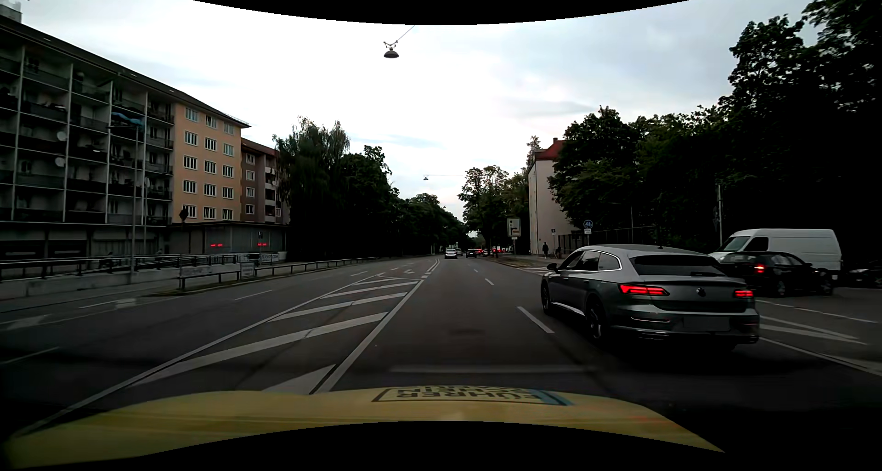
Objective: Follow the waypoints while adhering to traffic rules and regulations
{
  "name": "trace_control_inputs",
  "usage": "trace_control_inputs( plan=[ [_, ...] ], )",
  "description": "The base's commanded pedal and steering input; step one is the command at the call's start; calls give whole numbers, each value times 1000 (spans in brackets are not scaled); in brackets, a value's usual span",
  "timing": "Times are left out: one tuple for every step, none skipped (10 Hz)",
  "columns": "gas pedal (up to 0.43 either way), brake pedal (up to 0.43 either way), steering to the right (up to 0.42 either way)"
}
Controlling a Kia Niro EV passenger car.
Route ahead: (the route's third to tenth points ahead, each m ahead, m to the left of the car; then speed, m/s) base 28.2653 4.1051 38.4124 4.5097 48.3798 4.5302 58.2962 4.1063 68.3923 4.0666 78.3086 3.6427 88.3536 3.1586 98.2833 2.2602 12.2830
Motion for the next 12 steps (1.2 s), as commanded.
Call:
trace_control_inputs(
  plan=[
    [47,0,-4],
    [28,0,-5],
    [20,0,-5],
    [20,0,-5],
    [20,0,-5],
    [20,0,-5],
    [20,0,-5],
    [20,0,-5],
    [20,0,-5],
    [20,0,-5],
    [20,0,-5],
    [20,0,-4]
  ],
)
